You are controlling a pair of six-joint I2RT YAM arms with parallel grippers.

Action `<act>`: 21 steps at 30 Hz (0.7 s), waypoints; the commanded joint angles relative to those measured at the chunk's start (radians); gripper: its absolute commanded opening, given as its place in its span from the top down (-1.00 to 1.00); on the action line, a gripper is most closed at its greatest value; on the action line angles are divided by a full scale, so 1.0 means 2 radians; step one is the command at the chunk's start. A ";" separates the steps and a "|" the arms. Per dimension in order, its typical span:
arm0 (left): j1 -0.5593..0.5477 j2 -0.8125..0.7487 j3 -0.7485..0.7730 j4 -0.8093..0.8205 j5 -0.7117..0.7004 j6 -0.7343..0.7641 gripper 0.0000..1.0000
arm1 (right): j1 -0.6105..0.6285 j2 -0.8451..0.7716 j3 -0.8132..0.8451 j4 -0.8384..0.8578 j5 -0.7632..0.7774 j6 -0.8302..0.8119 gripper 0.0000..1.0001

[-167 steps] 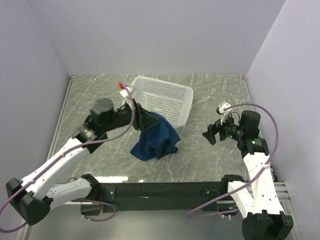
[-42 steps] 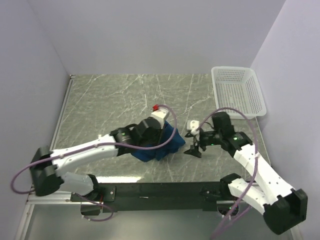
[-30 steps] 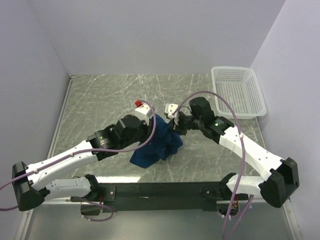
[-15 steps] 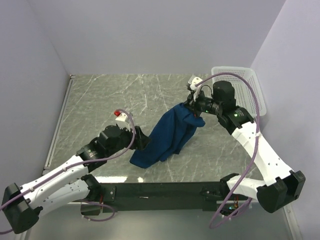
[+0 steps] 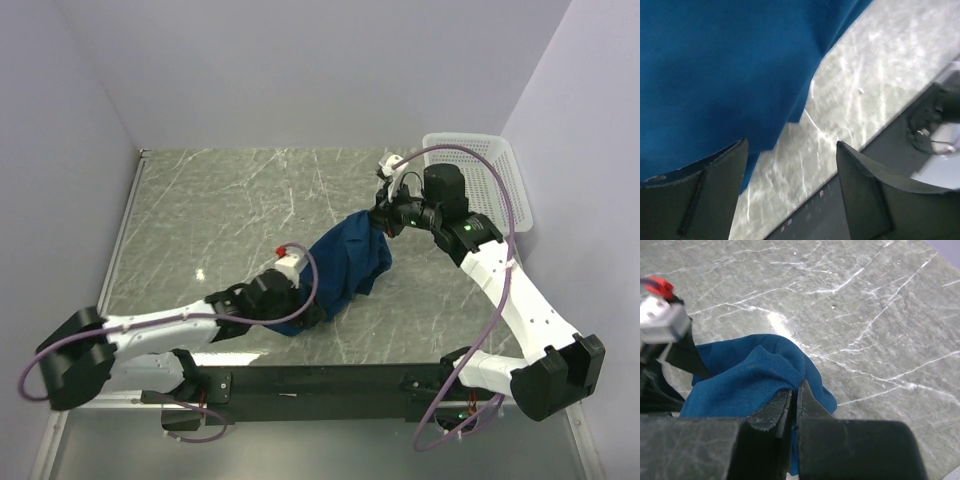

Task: Fold and stack the t-shirts
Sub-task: Flatten the tshirt out

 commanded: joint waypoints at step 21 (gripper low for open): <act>-0.085 -0.120 0.250 -0.220 -0.403 0.079 0.99 | -0.024 -0.032 0.177 -0.140 -0.016 -0.136 1.00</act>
